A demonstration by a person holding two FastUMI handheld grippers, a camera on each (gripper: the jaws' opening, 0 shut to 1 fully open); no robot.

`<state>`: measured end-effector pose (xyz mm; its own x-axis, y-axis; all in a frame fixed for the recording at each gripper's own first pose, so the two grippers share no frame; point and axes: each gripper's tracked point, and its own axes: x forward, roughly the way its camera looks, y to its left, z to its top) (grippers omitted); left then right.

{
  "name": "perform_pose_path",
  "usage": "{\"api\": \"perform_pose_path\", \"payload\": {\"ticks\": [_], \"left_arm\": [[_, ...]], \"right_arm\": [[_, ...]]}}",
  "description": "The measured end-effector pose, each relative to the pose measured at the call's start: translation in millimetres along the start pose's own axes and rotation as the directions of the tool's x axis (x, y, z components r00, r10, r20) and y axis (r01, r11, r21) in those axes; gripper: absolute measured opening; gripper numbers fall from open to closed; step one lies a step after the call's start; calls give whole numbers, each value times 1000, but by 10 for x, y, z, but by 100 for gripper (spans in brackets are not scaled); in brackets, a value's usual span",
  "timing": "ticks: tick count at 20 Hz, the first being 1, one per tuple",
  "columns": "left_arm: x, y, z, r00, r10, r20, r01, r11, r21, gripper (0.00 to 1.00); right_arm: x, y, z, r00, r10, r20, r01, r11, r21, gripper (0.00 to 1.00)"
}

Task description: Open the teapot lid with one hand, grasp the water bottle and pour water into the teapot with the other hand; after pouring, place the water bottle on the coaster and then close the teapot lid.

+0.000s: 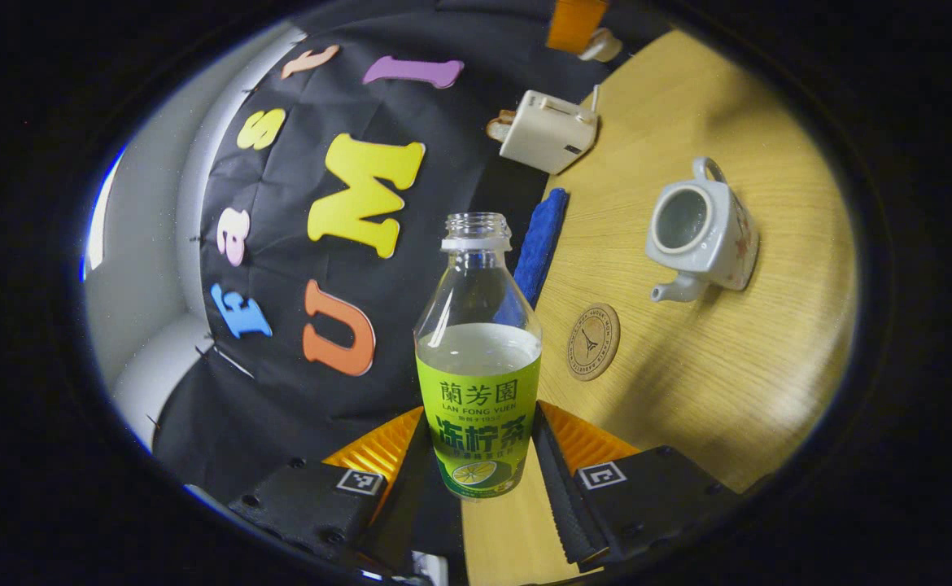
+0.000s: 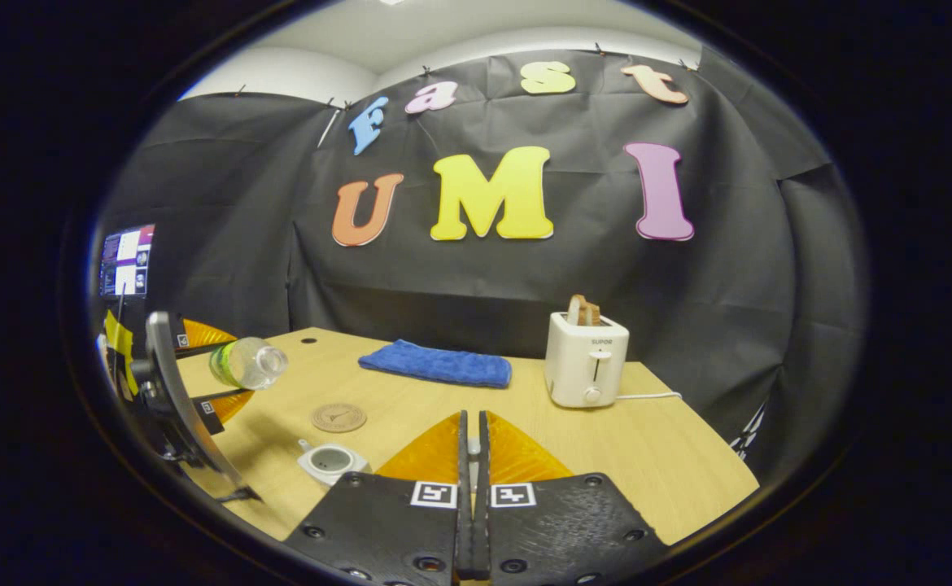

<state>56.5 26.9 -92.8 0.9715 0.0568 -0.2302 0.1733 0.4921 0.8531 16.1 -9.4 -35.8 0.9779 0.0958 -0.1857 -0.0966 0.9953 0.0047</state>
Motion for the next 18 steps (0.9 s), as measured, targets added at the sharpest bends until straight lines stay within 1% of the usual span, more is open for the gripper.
{"api": "perform_pose_path", "payload": {"ticks": [1,2,3,5,8,10,12,14,15,18], "left_arm": [[26,40,-38,1000,3,-3,-3,998,-67,71],[32,66,-76,1000,8,-8,-9,992,-130,68],[39,99,-88,1000,9,-8,-11,982,-189,71],[63,133,-80,1000,6,4,-4,950,-313,71],[160,174,16,999,-7,41,26,878,-477,72],[244,167,122,997,-25,71,60,828,-558,72],[330,117,271,993,-44,111,103,784,-612,72],[422,97,362,989,-58,137,134,751,-647,72],[467,64,406,987,-68,148,151,728,-669,72],[615,4,539,981,-82,179,189,641,-744,72]], "right_arm": [[9,39,13,1000,5,0,-5,1000,-1,0],[9,76,21,1000,10,0,-10,1000,-1,0],[18,110,25,1000,14,-2,-14,1000,-2,0],[20,158,36,1000,20,-5,-20,1000,2,1],[19,211,51,1000,25,-7,-25,1000,16,1],[24,221,59,1000,24,-7,-24,1000,16,1],[36,228,55,1000,22,-8,-22,1000,16,1],[46,215,43,1000,17,-10,-17,1000,17,1],[55,208,39,1000,15,-12,-15,1000,17,1],[100,172,29,1000,11,-19,-10,1000,24,1]]}}
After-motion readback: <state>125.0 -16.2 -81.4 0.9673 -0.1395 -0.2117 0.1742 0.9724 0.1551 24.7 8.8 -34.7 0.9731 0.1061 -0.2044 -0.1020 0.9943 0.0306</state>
